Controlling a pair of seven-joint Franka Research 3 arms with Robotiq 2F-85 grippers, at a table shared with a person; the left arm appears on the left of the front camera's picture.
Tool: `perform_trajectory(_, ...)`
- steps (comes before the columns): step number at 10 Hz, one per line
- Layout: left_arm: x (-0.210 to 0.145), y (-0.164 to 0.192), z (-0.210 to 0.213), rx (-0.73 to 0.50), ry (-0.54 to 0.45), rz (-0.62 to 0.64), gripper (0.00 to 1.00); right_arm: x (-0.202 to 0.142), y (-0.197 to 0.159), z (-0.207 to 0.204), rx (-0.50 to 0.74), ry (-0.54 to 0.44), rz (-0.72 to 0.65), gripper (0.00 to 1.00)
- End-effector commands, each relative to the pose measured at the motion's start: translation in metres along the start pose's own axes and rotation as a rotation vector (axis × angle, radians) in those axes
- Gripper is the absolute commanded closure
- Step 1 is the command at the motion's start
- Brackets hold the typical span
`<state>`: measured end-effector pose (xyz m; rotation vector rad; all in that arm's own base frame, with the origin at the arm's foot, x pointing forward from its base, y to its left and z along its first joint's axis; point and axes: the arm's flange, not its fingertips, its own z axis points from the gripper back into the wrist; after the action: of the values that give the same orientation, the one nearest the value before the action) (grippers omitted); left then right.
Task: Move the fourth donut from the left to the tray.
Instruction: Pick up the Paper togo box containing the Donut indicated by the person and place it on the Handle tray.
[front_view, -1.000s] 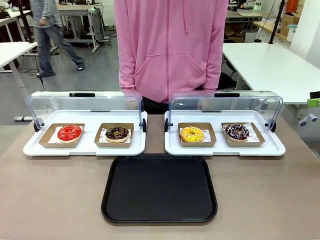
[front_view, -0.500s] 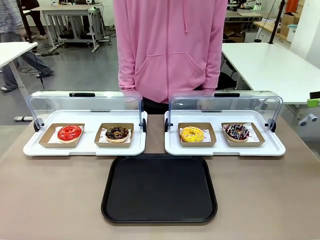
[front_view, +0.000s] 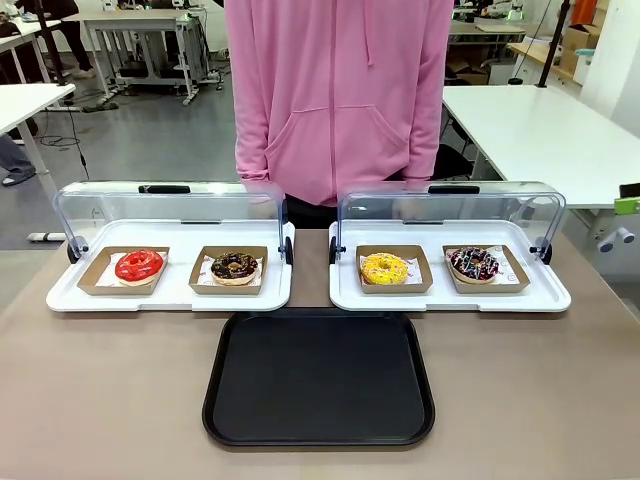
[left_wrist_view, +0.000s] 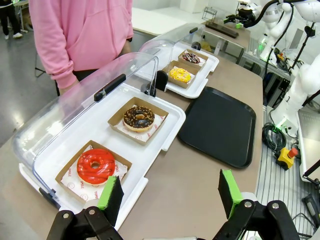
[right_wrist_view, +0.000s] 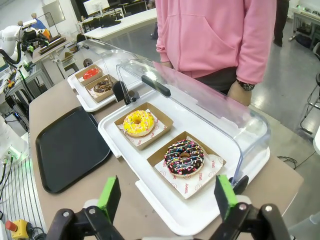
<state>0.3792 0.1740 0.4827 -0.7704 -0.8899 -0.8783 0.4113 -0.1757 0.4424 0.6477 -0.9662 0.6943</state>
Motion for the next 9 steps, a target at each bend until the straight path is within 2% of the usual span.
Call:
perform_trajectory(1, -0.0010, 0.0011, 0.0021, -0.009, -0.004, -0.024, 0.00, 0.0013, -0.0036, -0.0012, -0.002, -0.033, 0.031, 0.00)
perform_trajectory(9, -0.0010, 0.0011, 0.0021, -0.009, -0.004, -0.024, 0.00, 0.0013, -0.0036, -0.0012, -0.002, -0.033, 0.031, 0.00)
